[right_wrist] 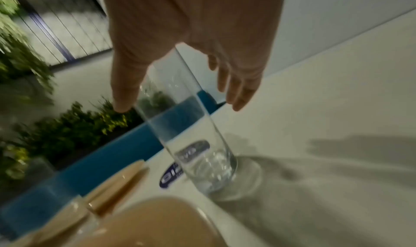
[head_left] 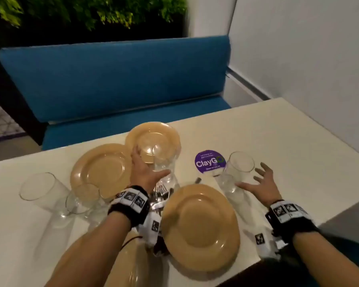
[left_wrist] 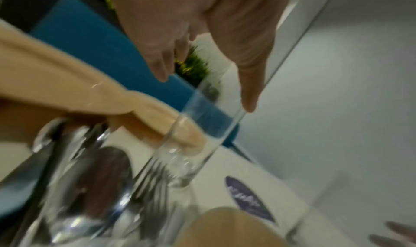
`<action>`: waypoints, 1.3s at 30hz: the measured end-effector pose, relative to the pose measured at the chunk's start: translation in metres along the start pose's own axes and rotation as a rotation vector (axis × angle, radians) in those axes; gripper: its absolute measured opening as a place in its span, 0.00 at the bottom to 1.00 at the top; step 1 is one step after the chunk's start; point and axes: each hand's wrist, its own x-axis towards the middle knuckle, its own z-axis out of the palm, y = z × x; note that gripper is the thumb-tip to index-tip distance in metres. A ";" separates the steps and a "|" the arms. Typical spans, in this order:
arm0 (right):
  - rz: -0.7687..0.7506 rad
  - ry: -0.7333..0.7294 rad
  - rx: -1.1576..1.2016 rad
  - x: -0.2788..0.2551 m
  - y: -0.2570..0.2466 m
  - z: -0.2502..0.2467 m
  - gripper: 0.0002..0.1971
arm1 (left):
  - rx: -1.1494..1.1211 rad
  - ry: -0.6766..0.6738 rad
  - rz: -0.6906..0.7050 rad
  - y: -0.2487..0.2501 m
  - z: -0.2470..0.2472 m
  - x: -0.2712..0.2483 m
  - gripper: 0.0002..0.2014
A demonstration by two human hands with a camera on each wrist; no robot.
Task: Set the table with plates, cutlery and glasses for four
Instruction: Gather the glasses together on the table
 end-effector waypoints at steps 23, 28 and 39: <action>-0.254 0.084 0.108 0.124 0.001 -0.008 0.34 | 0.027 -0.070 0.098 0.036 0.124 0.068 0.34; -0.298 -0.031 0.055 0.188 -0.009 -0.070 0.35 | 0.005 -0.054 0.101 0.072 0.209 0.066 0.33; -0.280 0.034 0.009 0.280 -0.004 -0.188 0.37 | -0.045 -0.071 0.056 0.131 0.355 0.076 0.36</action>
